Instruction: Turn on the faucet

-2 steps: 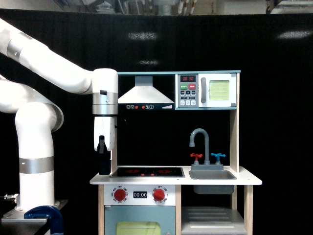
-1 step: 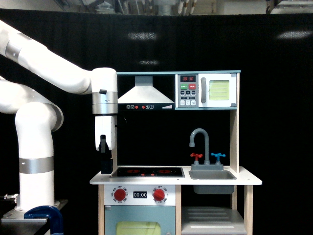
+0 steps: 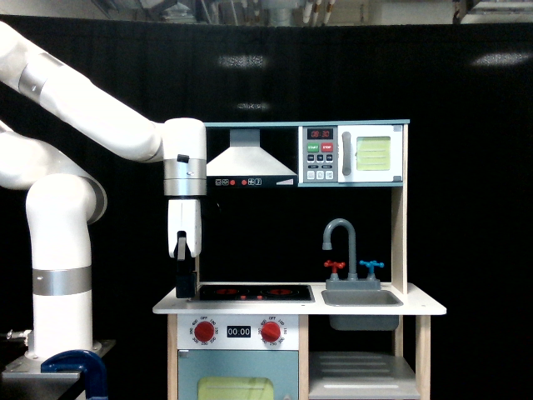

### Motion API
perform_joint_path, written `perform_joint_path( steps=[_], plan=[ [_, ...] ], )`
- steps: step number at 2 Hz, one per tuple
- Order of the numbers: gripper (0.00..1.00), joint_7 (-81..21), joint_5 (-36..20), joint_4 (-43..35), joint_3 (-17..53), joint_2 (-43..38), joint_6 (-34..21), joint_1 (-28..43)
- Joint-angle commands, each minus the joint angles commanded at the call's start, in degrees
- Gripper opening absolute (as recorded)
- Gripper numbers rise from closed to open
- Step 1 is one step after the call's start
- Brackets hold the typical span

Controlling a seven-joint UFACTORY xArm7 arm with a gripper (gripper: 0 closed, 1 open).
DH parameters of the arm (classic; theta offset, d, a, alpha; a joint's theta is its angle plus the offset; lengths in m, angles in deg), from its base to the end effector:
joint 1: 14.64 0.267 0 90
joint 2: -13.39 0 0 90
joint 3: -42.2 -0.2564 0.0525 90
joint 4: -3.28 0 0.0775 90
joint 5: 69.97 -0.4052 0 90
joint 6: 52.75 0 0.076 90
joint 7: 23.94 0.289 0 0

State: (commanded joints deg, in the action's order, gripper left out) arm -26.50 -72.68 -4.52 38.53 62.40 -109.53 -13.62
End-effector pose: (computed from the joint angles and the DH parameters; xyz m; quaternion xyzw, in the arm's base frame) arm 0.2980 0.0158 0.0286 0.9992 0.0393 0.0001 0.0044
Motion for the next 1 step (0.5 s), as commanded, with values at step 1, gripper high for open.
perform_joint_path(
  steps=[1],
  plan=[
    [1.0, -2.8, 0.8, 1.7, 1.3, 3.5, 1.2, 0.6]
  ],
)
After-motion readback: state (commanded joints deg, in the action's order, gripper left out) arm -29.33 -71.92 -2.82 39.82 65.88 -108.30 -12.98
